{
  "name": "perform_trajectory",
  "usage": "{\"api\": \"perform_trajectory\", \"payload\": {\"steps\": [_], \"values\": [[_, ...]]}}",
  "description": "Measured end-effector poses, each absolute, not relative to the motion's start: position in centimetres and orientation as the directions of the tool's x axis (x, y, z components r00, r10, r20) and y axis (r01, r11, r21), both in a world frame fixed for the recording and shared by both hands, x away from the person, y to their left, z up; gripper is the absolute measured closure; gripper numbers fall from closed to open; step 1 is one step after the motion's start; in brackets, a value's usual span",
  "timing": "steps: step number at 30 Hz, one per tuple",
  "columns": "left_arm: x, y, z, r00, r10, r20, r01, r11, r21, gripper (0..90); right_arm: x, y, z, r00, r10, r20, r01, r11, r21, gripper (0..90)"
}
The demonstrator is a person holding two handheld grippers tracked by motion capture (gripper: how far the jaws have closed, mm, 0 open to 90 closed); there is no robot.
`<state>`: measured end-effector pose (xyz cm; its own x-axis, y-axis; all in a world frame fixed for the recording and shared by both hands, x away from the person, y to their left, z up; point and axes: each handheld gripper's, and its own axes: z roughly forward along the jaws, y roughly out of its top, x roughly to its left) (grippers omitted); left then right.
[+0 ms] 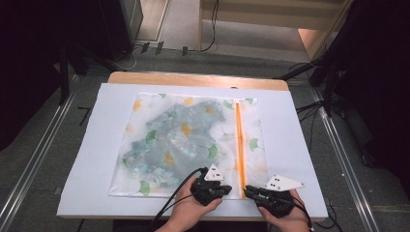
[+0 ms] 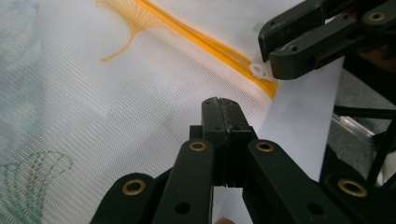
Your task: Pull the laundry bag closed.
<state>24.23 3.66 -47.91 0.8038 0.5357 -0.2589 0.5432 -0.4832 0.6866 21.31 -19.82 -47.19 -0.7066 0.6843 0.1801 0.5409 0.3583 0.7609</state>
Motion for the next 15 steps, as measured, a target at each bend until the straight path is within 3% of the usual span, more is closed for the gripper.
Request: {"api": "perform_trajectory", "payload": {"steps": [3, 5, 9, 13, 15], "values": [[24.1, 3.6, -47.9, 0.804, 0.539, -0.250, 0.539, -0.485, 0.688, 90.0, 21.4, -19.2, -47.4, -0.703, 0.693, 0.160, 0.538, 0.371, 0.757, 64.2], [24.0, 3.6, -47.9, 0.807, 0.538, -0.242, 0.533, -0.489, 0.690, 90.0, 21.4, -19.0, -47.6, -0.710, 0.688, 0.153, 0.537, 0.387, 0.750, 62.0], [24.2, 3.9, -48.1, 0.799, 0.532, -0.280, 0.555, -0.471, 0.686, 90.0, 21.4, -18.6, -48.0, -0.713, 0.688, 0.133, 0.538, 0.416, 0.733, 69.7], [24.1, 4.0, -48.1, 0.802, 0.526, -0.282, 0.552, -0.474, 0.686, 90.0, 21.5, -19.1, -47.8, -0.718, 0.677, 0.165, 0.549, 0.403, 0.732, 86.6], [24.1, 4.1, -48.1, 0.804, 0.522, -0.284, 0.551, -0.475, 0.687, 90.0, 21.5, -19.3, -47.6, -0.715, 0.679, 0.166, 0.549, 0.399, 0.734, 87.2]]}}
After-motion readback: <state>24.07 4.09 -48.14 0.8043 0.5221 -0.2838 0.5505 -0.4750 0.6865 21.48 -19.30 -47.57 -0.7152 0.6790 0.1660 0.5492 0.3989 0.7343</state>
